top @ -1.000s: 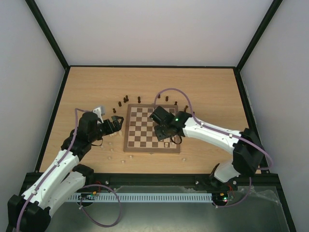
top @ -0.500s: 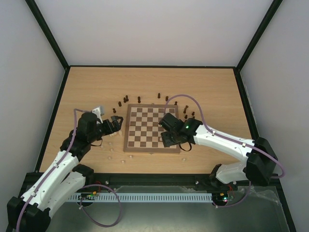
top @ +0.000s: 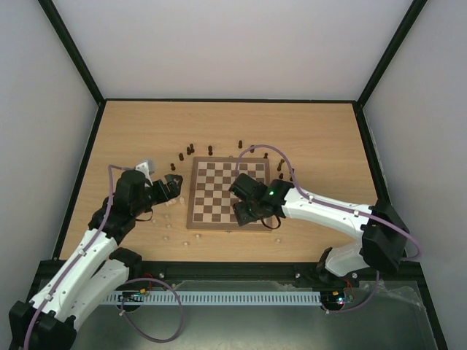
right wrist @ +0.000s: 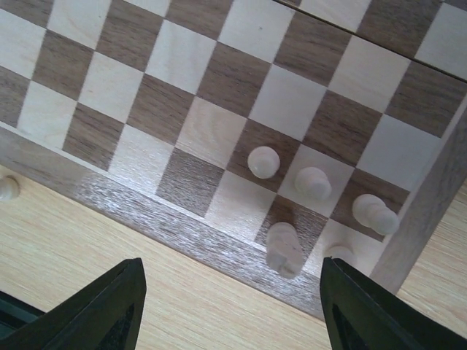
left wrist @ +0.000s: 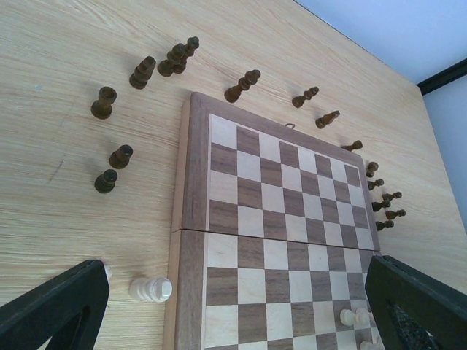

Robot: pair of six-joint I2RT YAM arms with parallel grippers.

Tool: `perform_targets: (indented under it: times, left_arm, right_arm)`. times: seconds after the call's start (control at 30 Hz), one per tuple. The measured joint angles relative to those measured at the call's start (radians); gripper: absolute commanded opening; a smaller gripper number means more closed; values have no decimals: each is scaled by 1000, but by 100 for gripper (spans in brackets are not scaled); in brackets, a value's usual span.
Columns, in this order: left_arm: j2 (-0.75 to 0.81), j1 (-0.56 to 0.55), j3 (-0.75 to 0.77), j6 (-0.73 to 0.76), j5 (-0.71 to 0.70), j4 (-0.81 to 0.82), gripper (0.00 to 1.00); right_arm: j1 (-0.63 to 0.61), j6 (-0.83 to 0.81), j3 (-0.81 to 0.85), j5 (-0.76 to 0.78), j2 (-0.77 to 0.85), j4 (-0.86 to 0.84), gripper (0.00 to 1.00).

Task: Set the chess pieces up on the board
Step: Pick up the chess piece at the center of the board.

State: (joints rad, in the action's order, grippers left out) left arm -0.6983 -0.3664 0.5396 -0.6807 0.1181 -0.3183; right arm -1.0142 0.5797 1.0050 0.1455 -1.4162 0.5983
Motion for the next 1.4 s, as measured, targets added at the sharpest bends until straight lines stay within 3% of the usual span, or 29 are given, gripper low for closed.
perform_targets:
  times: [0.3,1.1,1.4]
  left_arm:
    - [13,0,9,-1,-19,-20,99]
    - [171,0,204,-5,-49,-196,100]
    - [219,0,396,-8,-50,-250,100]
  right_arm:
    - [-64,-19,104,-26,-109,-32,63]
    - [-109,-70,368,-82,-348,-51,58]
    - [-152,-88,521,-111,-513,-50,57]
